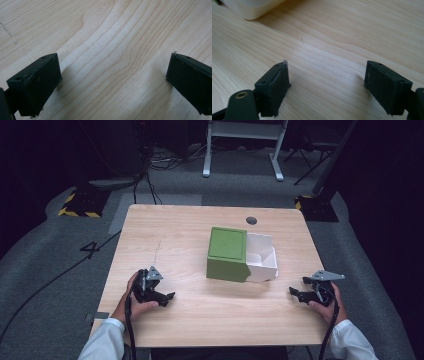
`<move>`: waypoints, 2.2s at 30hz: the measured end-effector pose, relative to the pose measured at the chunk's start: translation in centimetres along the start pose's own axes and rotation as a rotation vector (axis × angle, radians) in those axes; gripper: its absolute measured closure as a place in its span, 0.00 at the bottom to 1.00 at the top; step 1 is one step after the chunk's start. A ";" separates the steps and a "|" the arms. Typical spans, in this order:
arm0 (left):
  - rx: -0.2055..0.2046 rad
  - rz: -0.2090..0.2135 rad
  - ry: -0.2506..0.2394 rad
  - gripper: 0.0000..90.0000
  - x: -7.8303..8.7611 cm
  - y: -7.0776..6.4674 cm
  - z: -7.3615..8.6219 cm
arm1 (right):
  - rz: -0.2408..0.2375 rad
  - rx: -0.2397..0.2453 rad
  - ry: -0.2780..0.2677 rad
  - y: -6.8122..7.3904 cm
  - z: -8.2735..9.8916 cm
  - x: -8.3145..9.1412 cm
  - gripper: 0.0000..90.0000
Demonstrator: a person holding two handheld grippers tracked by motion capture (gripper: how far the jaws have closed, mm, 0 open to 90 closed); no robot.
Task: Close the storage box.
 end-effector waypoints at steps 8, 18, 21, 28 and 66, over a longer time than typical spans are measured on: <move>-0.002 0.001 -0.001 0.00 0.0 0.0 0.0 | 0.007 -0.004 0.003 -0.1 0.0 0.0 0.20; -0.003 0.005 0.000 0.00 0.0 0.0 0.0 | 0.018 -0.005 0.012 -0.5 0.0 0.1 0.22; -0.003 0.003 -0.001 0.00 0.0 0.0 0.0 | 0.027 -0.004 -0.014 -0.6 -0.8 0.6 0.27; -0.003 0.003 -0.001 0.00 0.0 0.0 0.0 | 0.031 0.001 -0.071 -0.6 -3.2 1.5 0.27; -0.006 0.002 0.000 0.00 0.0 0.0 0.0 | -0.060 0.002 -0.043 1.8 -10.0 -3.7 0.43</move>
Point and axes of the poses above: each handheld gripper's, and its own axes: x roughly backward along the jaws, z roughly out of its underside, y roughly to its left, the point moved 4 cm from there along -x, roughly forward along the jaws, and after that the axes turned 9 degrees about z, right-handed, at the moved point
